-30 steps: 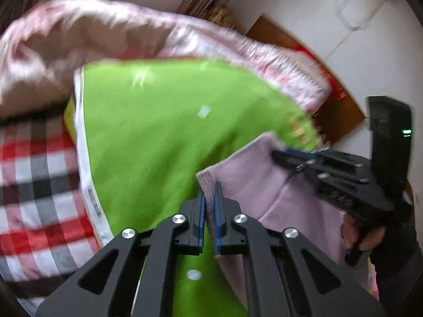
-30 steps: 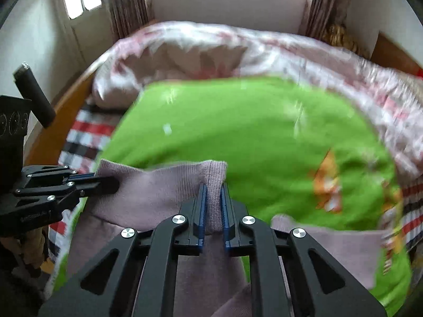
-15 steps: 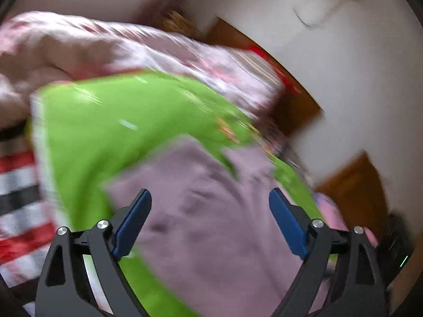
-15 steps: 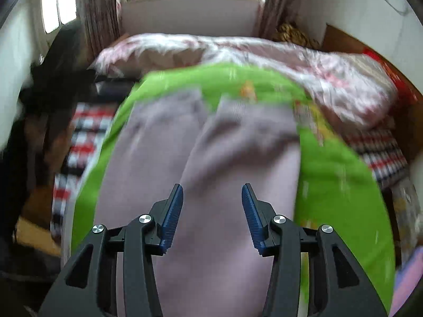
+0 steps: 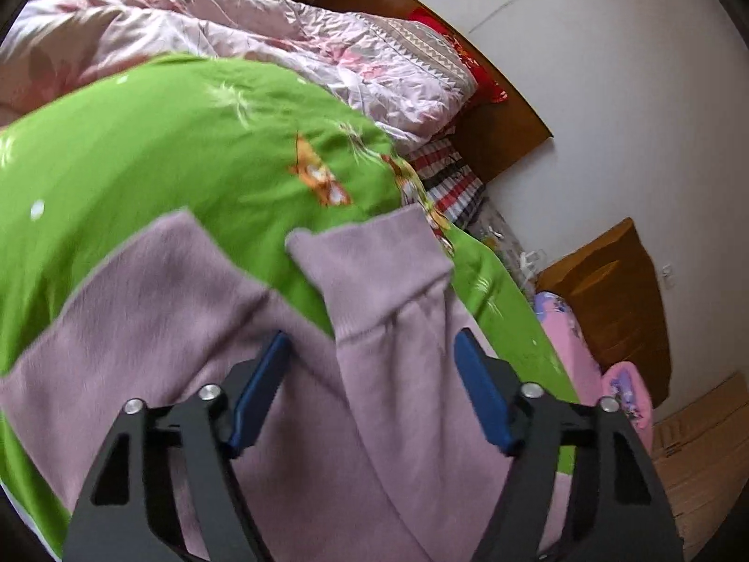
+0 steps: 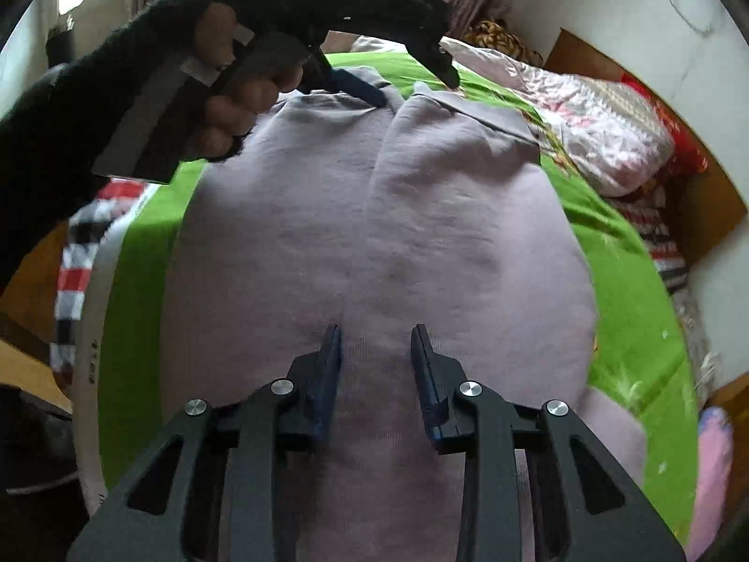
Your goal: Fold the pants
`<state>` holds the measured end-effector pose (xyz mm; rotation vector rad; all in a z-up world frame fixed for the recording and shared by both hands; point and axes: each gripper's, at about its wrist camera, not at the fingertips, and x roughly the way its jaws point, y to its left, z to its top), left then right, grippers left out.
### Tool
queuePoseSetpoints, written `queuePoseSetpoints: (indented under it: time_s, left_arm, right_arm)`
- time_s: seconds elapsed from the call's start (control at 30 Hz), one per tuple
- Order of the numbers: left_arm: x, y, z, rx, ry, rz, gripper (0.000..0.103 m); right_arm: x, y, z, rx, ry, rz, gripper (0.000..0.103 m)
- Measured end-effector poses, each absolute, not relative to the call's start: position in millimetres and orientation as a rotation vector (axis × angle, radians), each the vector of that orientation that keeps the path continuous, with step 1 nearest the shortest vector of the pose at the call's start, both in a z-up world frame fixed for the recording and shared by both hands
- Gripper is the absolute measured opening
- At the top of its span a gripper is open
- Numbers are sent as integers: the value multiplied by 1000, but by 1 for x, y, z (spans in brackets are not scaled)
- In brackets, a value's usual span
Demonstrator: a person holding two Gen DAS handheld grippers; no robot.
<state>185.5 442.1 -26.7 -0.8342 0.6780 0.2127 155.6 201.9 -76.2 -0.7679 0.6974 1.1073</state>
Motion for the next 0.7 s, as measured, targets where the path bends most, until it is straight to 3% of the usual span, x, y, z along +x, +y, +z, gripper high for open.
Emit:
queuePoseSetpoints:
  time_s: [0.33,0.4,0.43,0.57,0.7]
  left_arm:
    - [224,448,-36,-745,757,259,64]
    - [226,446,-35,-724,767,273,37]
    - [229,446,-36,-721,779,258,12]
    - [221,446,-33,-724,730,252,9]
    - [200,436,7,-714,621,200,9]
  right_arm:
    - [161,199,-76,-703,727,1112,31]
    - [162,199,-76,-699,725,1107,29]
    - [161,198,-76,-700,722,1109,20]
    - [160,195,-72,-677,705,1120,8]
    - [164,181,-52,-598,672,1126,6]
